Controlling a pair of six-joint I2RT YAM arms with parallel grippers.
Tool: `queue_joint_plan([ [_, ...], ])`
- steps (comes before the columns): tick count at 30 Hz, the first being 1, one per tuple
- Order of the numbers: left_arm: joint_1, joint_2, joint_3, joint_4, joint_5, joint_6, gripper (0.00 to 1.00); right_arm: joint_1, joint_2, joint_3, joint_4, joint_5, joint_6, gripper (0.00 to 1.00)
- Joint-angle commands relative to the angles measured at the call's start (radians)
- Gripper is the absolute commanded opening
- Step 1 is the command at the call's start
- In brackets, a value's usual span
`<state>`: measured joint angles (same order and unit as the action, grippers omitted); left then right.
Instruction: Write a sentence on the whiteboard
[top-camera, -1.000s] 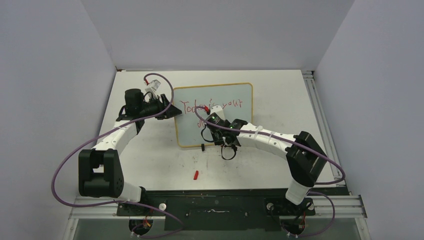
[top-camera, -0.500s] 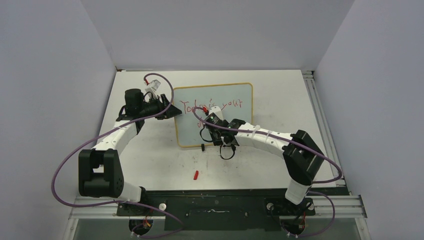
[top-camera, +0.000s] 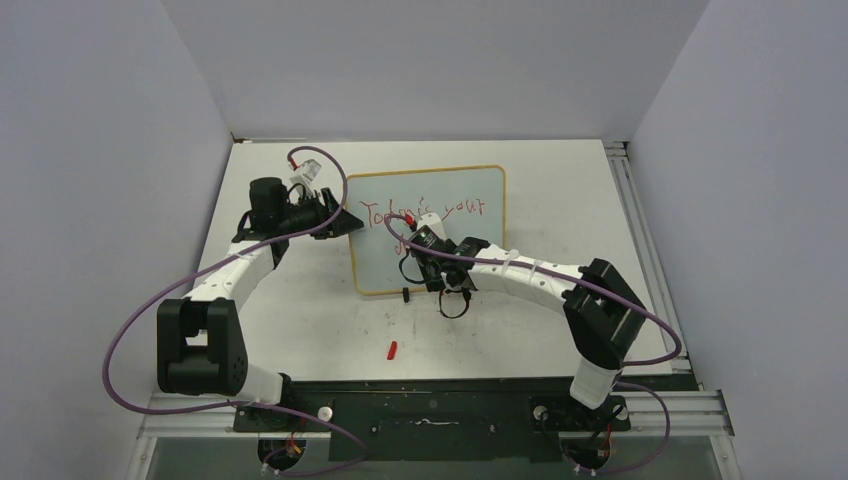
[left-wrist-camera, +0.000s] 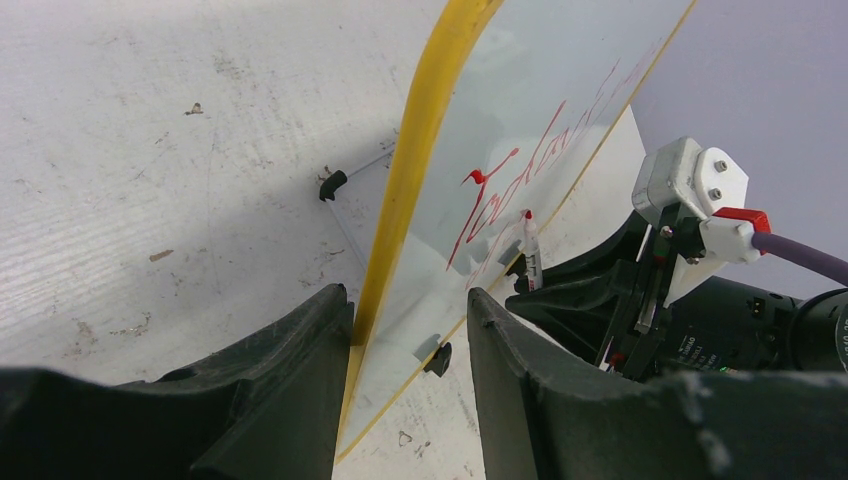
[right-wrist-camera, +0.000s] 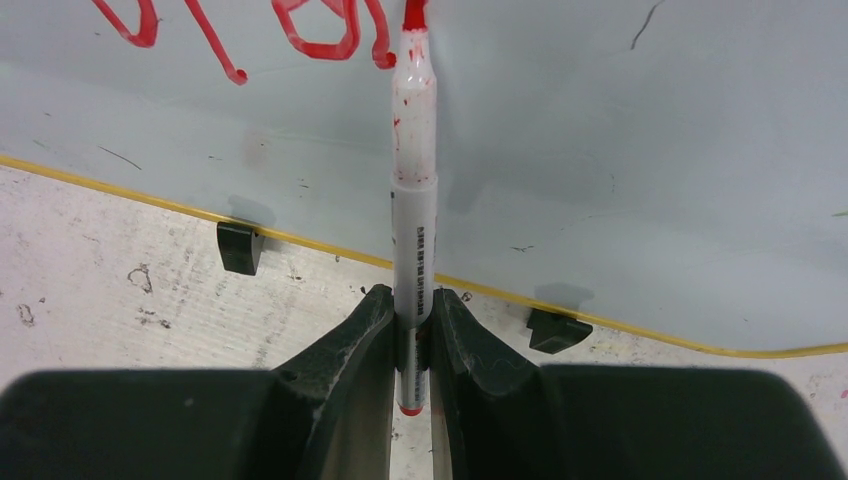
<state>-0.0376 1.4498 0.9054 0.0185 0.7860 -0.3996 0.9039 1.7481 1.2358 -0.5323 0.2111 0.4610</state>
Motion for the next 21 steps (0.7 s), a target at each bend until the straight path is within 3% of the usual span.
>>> queue_joint_plan([
  [1,-0.008,-0.043,0.009,0.034,0.045,0.001,0.44,-0.010,-0.007,0.001,0.007,0.005,0.014,0.05],
  [21,-0.008,-0.045,0.007,0.038,0.045,-0.002,0.44,0.001,-0.066,-0.020,0.000,0.016,0.034,0.05],
])
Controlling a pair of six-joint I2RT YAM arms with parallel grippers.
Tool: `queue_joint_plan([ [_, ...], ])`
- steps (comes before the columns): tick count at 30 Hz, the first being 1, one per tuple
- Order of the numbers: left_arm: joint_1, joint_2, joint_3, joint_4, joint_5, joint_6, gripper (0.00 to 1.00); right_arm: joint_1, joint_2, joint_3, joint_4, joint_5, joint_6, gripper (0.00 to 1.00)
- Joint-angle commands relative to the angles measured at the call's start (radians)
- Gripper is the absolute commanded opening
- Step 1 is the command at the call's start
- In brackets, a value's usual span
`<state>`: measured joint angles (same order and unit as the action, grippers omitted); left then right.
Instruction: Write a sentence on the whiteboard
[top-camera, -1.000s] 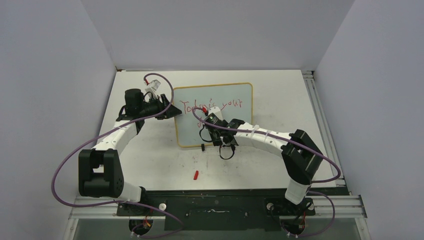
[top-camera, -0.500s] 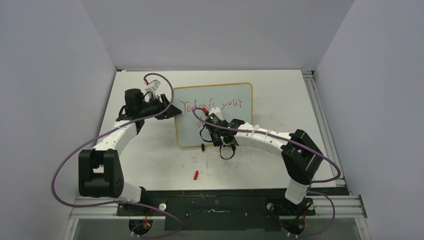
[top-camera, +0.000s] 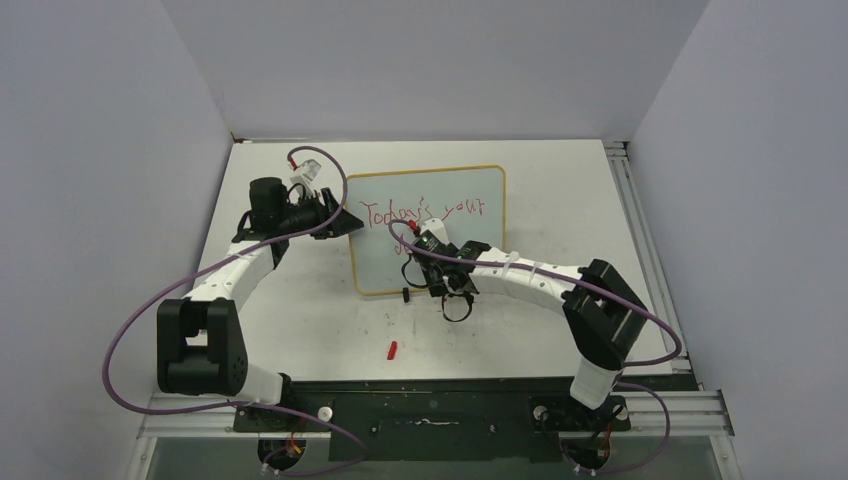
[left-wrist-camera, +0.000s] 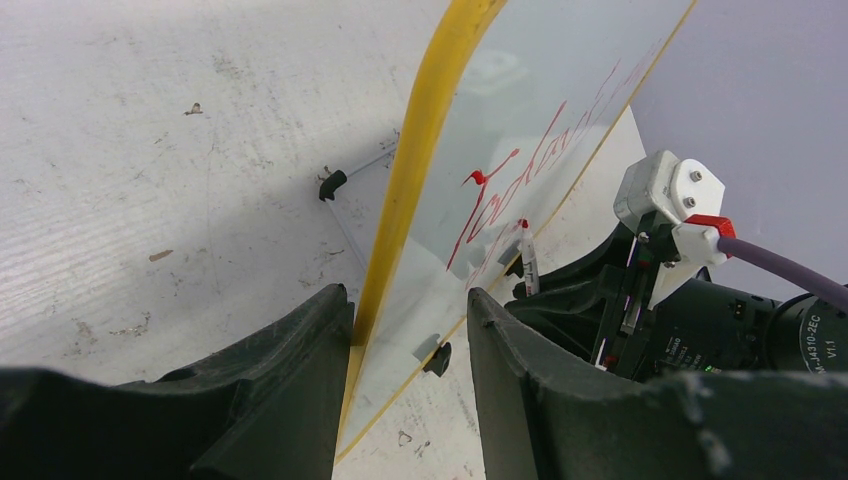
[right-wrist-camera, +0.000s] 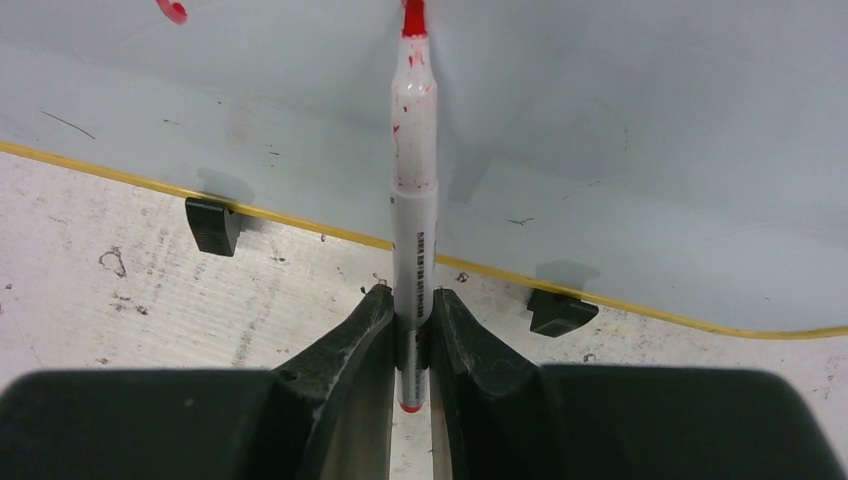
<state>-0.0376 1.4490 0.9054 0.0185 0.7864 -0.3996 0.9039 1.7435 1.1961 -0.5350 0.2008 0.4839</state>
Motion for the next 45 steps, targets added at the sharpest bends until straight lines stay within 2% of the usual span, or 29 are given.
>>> queue_joint_plan([
  [1,-0.008,-0.045,0.007,0.037,0.045,-0.002,0.44,0.002,-0.067,0.021,-0.002,0.030,0.012,0.05],
  [14,-0.009,-0.045,0.005,0.039,0.044,-0.002,0.44,-0.011,-0.082,0.043,-0.019,0.057,-0.005,0.05],
  [45,-0.008,-0.042,0.010,0.039,0.048,-0.002,0.44,-0.051,-0.014,0.056,-0.002,0.010,-0.042,0.05],
])
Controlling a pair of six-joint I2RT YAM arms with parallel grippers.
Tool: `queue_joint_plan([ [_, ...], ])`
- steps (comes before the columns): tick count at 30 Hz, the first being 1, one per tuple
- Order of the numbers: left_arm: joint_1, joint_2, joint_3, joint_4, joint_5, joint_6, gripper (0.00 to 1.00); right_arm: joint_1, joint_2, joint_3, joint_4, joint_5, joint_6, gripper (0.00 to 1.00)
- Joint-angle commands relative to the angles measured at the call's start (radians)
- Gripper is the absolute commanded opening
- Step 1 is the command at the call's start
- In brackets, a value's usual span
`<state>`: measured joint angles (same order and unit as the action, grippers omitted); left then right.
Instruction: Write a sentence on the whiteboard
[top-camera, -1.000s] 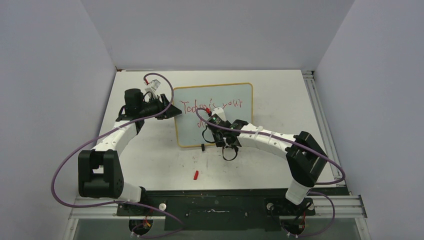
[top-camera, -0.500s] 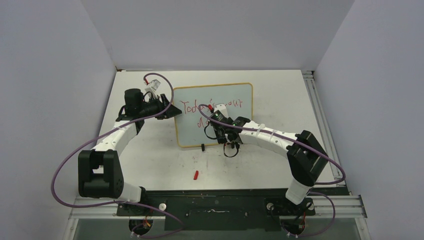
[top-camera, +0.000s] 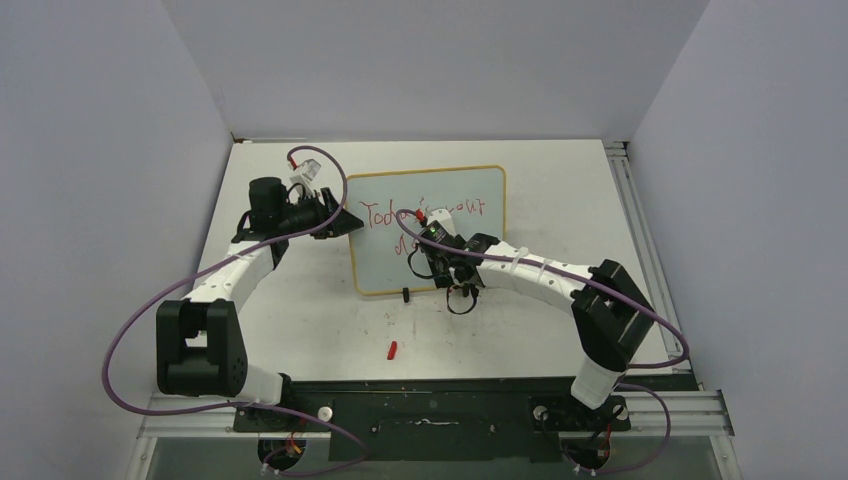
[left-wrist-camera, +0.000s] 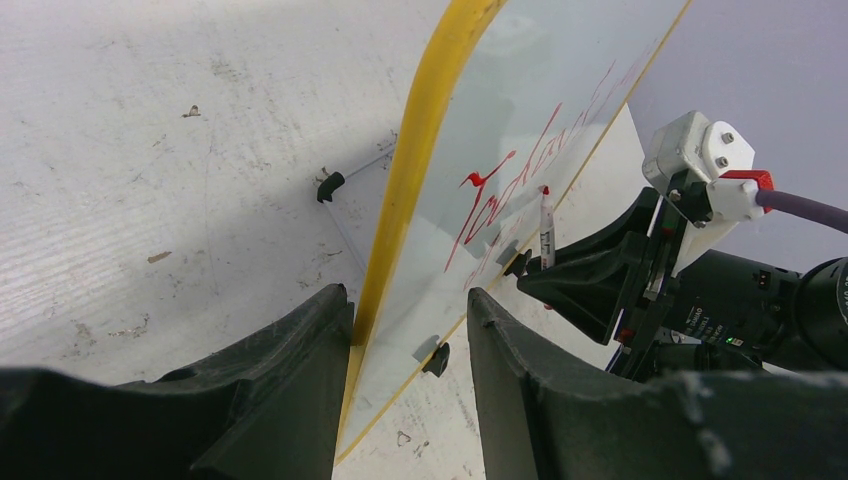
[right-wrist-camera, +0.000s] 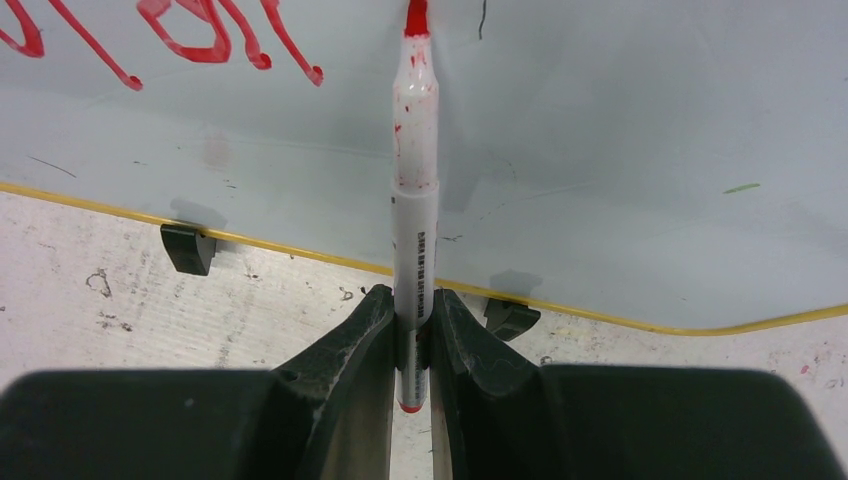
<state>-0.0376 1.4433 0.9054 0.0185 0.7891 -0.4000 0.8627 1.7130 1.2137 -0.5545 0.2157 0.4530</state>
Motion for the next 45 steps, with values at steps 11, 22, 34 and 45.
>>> queue_joint_plan([
  [11,-0.008,-0.036,0.010,0.038,0.045,-0.003,0.44,0.004,0.032,0.027,0.018,-0.027,-0.005,0.05],
  [22,-0.008,-0.037,0.010,0.041,0.047,-0.005,0.44,0.048,0.052,-0.006,0.040,-0.058,0.023,0.05],
  [34,-0.008,-0.038,0.007,0.044,0.047,-0.007,0.44,0.102,0.078,-0.033,0.070,-0.091,0.052,0.05],
  [45,-0.008,-0.038,0.007,0.045,0.047,-0.007,0.44,0.138,0.048,0.008,0.017,-0.066,0.053,0.05],
])
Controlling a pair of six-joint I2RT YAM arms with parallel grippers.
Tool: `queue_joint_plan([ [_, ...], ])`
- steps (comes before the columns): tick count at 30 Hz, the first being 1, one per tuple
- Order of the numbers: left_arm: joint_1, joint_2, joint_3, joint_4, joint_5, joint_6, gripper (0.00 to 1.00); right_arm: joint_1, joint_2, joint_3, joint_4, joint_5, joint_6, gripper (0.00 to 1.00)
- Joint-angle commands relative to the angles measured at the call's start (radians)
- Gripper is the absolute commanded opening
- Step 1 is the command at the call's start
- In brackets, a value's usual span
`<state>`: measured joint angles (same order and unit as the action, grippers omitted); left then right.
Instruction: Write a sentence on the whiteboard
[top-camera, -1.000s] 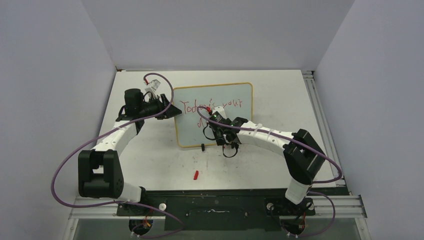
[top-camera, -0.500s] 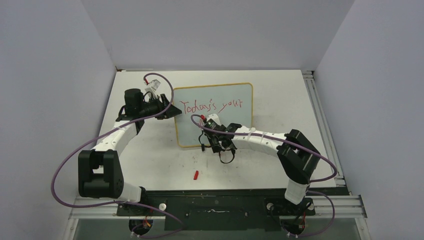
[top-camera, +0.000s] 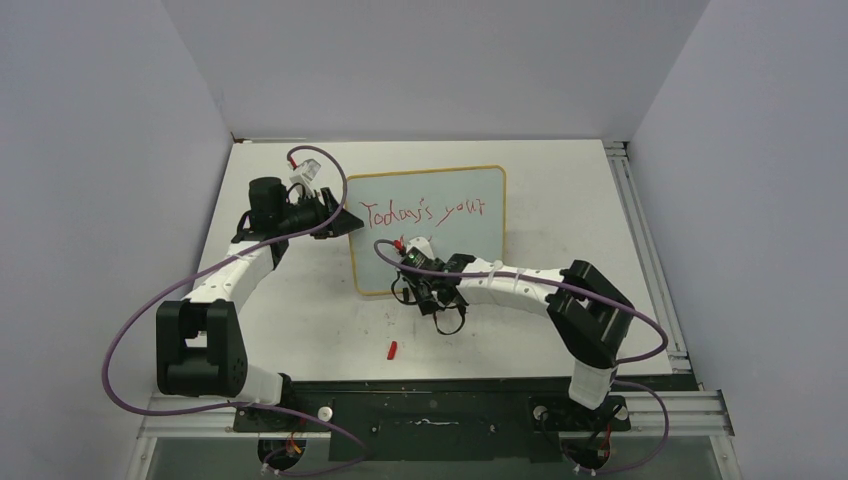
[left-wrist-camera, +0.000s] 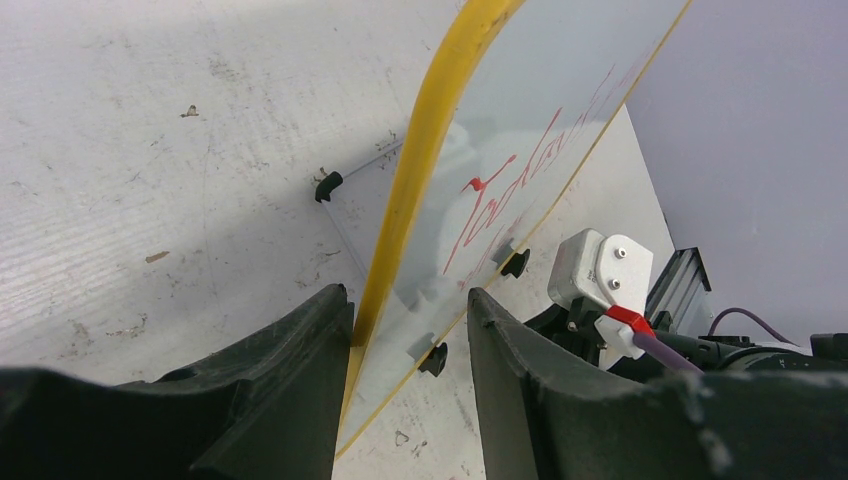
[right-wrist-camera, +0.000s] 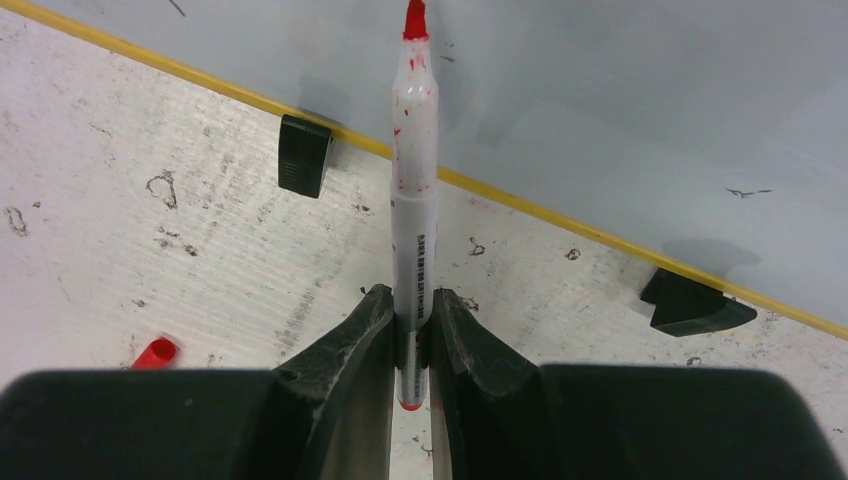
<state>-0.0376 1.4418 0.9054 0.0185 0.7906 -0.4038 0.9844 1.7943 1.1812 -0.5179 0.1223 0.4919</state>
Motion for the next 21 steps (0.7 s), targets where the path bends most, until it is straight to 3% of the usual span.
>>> queue_joint_plan([
  [1,-0.008,-0.037,0.007,0.045,0.045,-0.003,0.44,0.022,-0.046,0.048,-0.034,0.038,0.015,0.05],
  [10,-0.010,-0.044,0.004,0.047,0.045,-0.003,0.44,-0.004,-0.159,0.038,-0.116,0.130,0.019,0.05],
  [21,-0.010,-0.045,0.003,0.047,0.046,-0.004,0.44,-0.088,-0.172,-0.017,-0.082,0.089,-0.019,0.05],
])
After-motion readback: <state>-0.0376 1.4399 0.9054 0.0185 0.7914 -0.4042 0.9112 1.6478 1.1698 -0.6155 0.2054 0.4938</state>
